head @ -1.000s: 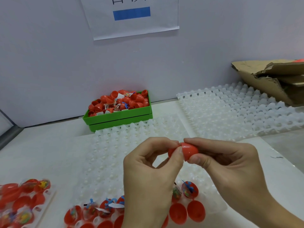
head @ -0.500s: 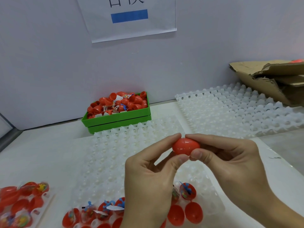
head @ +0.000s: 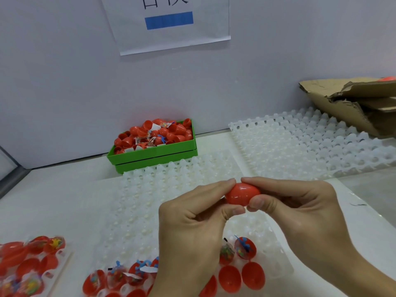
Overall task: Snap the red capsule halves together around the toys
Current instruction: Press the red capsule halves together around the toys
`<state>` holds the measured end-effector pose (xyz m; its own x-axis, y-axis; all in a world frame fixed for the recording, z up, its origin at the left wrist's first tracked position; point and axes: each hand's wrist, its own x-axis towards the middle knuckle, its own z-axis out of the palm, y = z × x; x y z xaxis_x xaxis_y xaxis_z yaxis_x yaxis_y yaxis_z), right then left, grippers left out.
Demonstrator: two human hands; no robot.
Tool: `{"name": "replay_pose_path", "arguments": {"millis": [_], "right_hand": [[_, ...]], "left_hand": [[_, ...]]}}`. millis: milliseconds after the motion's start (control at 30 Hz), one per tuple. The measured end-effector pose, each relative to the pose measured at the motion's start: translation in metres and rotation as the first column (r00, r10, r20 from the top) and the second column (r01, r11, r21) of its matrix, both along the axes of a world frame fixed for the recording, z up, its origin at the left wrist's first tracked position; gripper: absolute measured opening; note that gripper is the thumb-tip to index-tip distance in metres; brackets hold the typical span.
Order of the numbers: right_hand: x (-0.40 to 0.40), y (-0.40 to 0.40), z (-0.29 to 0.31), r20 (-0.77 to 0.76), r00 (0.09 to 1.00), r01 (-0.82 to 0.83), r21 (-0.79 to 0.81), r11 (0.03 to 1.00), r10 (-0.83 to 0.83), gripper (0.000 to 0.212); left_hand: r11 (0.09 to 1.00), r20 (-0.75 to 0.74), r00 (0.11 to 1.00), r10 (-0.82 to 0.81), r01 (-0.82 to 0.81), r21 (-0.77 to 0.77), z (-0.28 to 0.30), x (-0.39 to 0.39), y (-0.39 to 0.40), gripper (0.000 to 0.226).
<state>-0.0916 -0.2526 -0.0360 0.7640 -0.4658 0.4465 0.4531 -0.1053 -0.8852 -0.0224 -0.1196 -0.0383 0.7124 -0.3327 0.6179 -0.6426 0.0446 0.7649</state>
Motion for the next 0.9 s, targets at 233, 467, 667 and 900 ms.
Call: {"name": "replay_pose_path", "arguments": {"millis": [233,467,667,900], "right_hand": [[0.003,-0.001,-0.004,-0.022,0.999,-0.027,-0.023,0.999,0.027,0.034],[0.004,-0.003,-0.007,-0.083,0.988,-0.132,-0.035,0.991,0.129,0.030],[0.009,-0.017,-0.013,-0.136,0.905,-0.348,0.304,0.887,0.402,0.052],[0.010,-0.018,-0.018,-0.014,0.777,-0.528,0.531,0.663,0.629,0.050]], "left_hand": [[0.990,0.262,0.963,0.065,-0.094,0.101,-0.005,0.005,0.001,0.045],[0.997,0.013,0.998,0.056,-0.056,0.058,-0.015,0.012,0.004,0.046],[0.986,-0.214,0.964,-0.158,0.144,-0.083,-0.005,0.006,0.003,0.033],[0.966,-0.332,0.913,-0.239,0.257,0.012,-0.008,0.004,0.003,0.029]]}}
